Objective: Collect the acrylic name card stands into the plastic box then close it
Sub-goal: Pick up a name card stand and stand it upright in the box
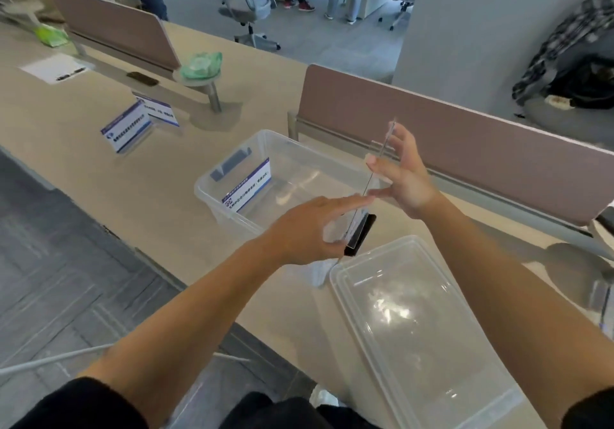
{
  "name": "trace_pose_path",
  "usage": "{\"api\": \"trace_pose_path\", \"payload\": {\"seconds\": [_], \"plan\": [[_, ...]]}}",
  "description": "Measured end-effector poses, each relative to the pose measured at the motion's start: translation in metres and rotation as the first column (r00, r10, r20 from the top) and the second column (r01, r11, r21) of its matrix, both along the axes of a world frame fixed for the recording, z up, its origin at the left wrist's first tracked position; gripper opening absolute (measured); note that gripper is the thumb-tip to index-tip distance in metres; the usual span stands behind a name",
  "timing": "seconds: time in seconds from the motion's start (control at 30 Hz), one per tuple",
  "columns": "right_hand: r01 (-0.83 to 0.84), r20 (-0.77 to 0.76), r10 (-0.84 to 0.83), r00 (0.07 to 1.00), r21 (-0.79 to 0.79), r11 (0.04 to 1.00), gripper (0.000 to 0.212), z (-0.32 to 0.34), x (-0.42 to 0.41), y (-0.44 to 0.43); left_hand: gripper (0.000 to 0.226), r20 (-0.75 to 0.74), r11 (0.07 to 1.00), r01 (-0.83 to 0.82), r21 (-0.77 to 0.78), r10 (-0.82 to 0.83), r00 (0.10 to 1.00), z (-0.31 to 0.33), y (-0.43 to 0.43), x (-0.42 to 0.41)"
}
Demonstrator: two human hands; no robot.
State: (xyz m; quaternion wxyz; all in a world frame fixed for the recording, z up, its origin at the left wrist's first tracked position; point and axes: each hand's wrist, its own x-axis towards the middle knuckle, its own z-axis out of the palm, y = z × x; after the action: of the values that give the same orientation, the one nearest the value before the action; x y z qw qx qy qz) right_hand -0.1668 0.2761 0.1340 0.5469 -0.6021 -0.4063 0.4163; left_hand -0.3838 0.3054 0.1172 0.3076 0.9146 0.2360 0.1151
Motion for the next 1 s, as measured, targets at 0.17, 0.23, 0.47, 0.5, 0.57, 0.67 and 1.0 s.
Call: {"api": "trace_pose_path", "payload": {"seconds": [0.17,0.23,0.47,0.5,0.57,0.67,1.0], "plan": [[0.000,-0.096,-0.003,0.995,-0.037,0.999,0.093,-0.025,-0.013,0.048,0.071,-0.103,1.000,0.024,0.015,-0.022,0.994,-0.014,0.057,-0.013],[0.013,-0.136,-0.022,0.990,-0.068,0.998,0.092,-0.038,-0.021,0.063,0.073,-0.131,0.998,0.056,0.007,-0.055,0.990,-0.021,0.080,-0.021],[0.182,-0.167,-0.218,0.962,-0.208,0.961,0.098,-0.070,-0.060,0.120,0.077,-0.142,0.970,0.242,-0.004,-0.240,0.960,-0.053,0.177,-0.050],[0.224,-0.156,-0.264,0.952,-0.233,0.946,0.100,-0.072,-0.067,0.127,0.077,-0.147,0.963,0.269,-0.014,-0.268,0.952,-0.054,0.193,-0.054],[0.296,-0.122,-0.337,0.933,-0.269,0.917,0.101,-0.076,-0.083,0.142,0.077,-0.141,0.951,0.307,-0.032,-0.308,0.941,-0.057,0.225,-0.067],[0.373,-0.008,-0.393,0.919,-0.300,0.878,0.089,-0.076,-0.107,0.158,0.074,-0.117,0.947,0.311,-0.080,-0.319,0.941,-0.073,0.269,-0.090],[0.429,0.057,-0.443,0.895,-0.389,0.815,0.082,-0.098,-0.139,0.183,0.069,-0.371,0.989,-0.001,0.148,0.056,0.927,-0.143,0.358,-0.105]]}}
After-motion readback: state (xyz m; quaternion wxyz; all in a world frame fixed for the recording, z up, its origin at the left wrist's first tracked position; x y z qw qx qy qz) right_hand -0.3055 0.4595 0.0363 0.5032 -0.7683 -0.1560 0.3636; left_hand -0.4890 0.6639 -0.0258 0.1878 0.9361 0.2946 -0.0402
